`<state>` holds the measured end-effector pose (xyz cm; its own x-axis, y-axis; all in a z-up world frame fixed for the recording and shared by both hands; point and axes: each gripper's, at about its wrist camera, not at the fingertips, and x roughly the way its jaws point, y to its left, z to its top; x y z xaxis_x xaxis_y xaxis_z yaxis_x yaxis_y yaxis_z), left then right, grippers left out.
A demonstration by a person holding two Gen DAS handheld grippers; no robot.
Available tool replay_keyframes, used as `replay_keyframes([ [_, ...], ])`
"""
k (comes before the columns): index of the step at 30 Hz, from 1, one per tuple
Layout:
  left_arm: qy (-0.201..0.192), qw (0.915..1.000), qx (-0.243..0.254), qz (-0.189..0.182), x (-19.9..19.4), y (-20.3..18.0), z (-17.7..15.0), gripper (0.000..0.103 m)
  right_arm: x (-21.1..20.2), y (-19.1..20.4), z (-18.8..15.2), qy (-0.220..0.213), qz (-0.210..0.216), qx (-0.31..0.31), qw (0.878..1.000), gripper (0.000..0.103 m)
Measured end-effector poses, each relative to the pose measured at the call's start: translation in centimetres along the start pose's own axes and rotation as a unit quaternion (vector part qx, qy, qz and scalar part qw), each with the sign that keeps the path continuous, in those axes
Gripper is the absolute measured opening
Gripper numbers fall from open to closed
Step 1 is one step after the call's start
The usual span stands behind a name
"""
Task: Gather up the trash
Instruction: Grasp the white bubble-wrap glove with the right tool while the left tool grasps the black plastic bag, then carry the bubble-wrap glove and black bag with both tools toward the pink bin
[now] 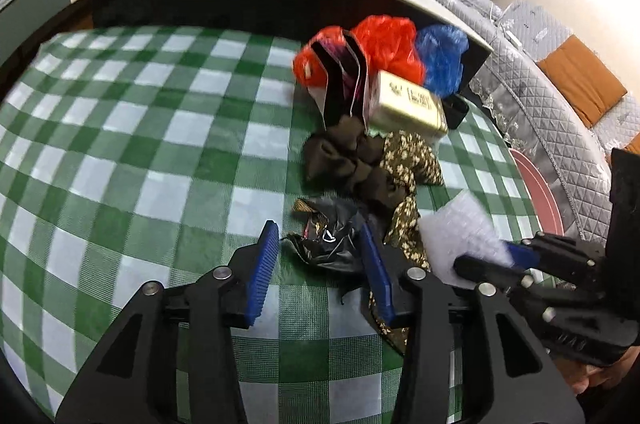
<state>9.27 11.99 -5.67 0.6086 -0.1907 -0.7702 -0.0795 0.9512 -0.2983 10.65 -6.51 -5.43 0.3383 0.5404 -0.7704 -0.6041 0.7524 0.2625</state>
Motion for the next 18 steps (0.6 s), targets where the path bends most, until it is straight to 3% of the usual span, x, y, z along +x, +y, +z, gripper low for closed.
replay_keyframes([
  [6, 0.008, 1.0, 0.003, -0.003, 0.6, -0.3, -0.1, 0.046, -1.5, -1.0, 0.1, -0.024, -0.017, 0.005, 1.0, 0.015],
  [11, 0.006, 0.9997, 0.022, -0.001, 0.5, -1.2, 0.1, 0.036, -2.8, -2.1, 0.4, -0.046, -0.042, 0.016, 0.998, 0.015],
  [18, -0.041, 0.9967, 0.055, 0.044, -1.4, -2.1, 0.8, 0.034, -4.9, -3.1, 0.5, -0.081, -0.082, 0.023, 0.993, 0.015],
])
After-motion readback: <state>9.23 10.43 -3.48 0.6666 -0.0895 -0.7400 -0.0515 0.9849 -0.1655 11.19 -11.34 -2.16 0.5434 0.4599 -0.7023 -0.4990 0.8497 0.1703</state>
